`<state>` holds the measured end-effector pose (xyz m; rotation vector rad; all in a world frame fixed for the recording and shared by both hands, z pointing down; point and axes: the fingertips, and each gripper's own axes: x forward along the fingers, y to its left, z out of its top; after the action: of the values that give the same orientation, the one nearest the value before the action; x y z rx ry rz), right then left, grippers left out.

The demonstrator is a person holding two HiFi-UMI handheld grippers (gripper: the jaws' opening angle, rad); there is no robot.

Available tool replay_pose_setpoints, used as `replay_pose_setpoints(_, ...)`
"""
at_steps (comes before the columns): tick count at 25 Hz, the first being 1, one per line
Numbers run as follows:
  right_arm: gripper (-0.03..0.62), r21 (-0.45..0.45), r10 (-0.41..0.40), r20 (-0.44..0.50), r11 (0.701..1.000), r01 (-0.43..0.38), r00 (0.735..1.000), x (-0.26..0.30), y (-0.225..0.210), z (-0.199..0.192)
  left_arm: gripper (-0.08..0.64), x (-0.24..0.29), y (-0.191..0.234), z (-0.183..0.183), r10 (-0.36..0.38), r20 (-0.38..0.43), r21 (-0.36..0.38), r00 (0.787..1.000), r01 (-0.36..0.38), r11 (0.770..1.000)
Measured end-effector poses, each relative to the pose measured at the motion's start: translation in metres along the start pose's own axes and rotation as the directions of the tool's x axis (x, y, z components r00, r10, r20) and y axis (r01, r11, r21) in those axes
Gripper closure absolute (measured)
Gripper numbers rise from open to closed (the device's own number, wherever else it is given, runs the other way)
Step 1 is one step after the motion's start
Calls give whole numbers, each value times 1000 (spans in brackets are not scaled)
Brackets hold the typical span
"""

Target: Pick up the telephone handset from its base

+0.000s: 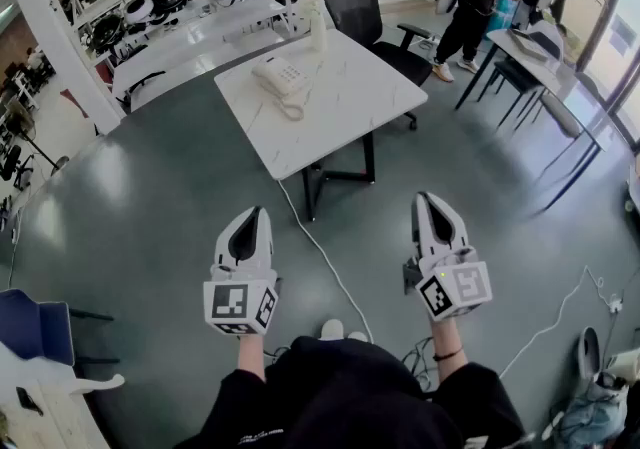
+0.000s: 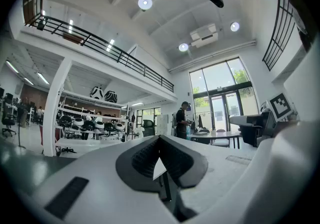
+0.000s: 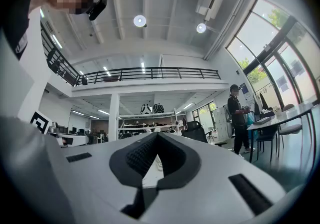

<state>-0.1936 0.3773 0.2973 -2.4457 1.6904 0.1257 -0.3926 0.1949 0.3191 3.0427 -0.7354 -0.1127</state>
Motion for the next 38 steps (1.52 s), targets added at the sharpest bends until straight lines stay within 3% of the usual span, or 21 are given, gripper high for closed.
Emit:
replay_pose_setpoints(11, 600, -10, 10, -34, 1000, -10, 999, 30, -4, -19, 561, 25, 22, -11, 1, -11, -19, 1000, -1, 1000)
replay_pose_setpoints(24, 600, 5, -10, -29, 1000, 10, 1000, 68, -26, -36, 561, 71, 18, -35, -37, -40, -42, 998, 35, 998)
replay_pose_setpoints(31, 600, 28, 33, -34, 999, -32, 999, 114, -49, -45, 561, 104, 29, -45, 21, -63, -52, 998, -25, 998)
replay_pose_setpoints(38, 600, 53, 104, -49, 993, -101, 993, 175, -97, -54, 561, 173, 25, -53, 96, -71, -72, 993, -101, 992)
